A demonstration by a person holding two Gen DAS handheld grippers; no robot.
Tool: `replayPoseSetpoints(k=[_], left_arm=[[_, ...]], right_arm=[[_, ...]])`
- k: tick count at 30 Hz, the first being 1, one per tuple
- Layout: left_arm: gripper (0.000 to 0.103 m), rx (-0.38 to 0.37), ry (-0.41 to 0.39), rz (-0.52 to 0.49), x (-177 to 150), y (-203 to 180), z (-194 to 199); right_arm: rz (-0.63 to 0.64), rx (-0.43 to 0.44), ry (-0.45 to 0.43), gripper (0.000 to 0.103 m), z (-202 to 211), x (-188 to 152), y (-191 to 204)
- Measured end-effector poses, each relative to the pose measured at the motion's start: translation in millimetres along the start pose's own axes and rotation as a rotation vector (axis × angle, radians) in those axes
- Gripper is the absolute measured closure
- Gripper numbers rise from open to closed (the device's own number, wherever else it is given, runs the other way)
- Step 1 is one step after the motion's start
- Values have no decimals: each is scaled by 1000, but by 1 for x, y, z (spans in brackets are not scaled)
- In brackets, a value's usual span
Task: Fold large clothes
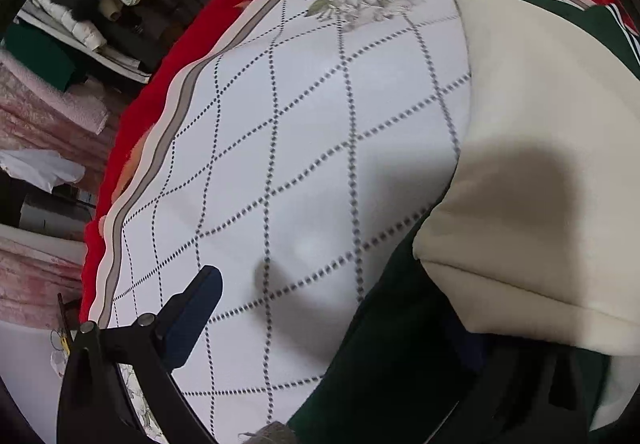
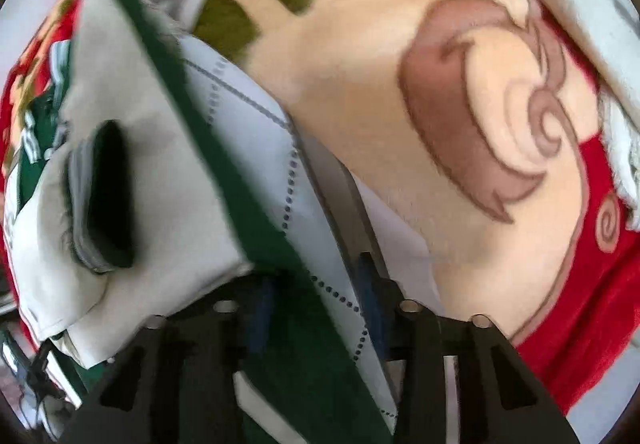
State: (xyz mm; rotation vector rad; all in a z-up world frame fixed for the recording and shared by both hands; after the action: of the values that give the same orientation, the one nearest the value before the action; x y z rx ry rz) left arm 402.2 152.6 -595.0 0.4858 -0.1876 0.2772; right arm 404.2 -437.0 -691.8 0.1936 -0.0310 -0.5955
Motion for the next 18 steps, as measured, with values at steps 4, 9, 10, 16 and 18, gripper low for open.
replayPoseSetpoints(k=[4,9,10,16,18], left_arm=[[0,3,-7,-63,-18,-7,34],[0,-206,-39,-95,-69,-38,104],[0,-237,-33,-95,-71,-47,109],[0,-176,-42,-136,-65,-117,85],[0,-131,-72,-127,-58,-121,78]], right_arm=[[-59,24,36,52,12,-14,7],[-37,124,-20,44,56,-42,43],[-37,164,-29,36,60,-47,53],[-60,371,-62,20,29,-29,110],[-47,341,-49,20,4,-13,126]])
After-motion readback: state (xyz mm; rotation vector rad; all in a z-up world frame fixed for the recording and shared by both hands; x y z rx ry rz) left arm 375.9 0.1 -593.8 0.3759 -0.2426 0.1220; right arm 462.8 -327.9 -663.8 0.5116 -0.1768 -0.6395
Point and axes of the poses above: each gripper's, at about its wrist camera, not at the fingertips, and z roughly against the way its jaws point, y to its left, x to its top, the point moved 2 cm from there along -z, roughly the way its jaws point, and after that the axes turned 4 degrees about x, right-handed, at the moved point
